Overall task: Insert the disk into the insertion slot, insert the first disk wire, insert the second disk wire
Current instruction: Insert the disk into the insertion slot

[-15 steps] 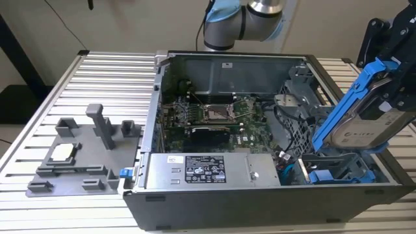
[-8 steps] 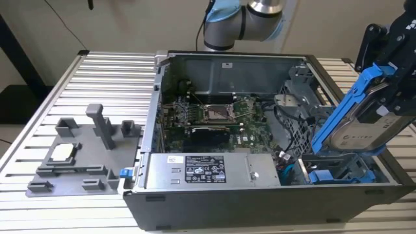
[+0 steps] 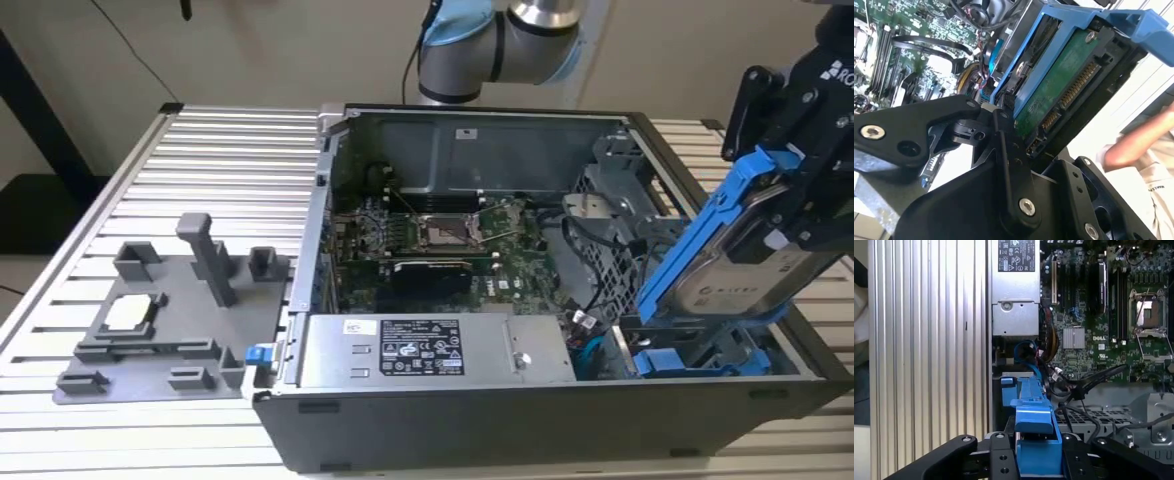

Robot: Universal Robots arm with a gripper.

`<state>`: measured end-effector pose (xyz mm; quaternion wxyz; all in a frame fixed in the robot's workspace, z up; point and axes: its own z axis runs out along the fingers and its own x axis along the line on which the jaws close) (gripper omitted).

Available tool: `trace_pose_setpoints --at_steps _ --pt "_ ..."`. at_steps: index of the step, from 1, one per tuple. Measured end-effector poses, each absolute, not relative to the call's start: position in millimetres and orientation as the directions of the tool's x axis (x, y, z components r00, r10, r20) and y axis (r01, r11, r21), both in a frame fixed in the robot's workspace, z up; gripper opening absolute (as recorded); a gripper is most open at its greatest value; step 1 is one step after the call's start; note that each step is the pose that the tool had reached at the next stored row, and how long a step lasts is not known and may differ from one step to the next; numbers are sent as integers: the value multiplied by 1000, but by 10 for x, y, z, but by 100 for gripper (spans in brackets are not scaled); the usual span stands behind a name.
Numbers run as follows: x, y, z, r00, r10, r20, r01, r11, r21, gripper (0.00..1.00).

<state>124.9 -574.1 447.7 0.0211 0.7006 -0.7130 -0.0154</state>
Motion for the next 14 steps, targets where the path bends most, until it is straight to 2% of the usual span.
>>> trace_pose_setpoints --at_steps 14 --pt "1259 -5741 4296 -17 -1000 15 -999 18 49 33"
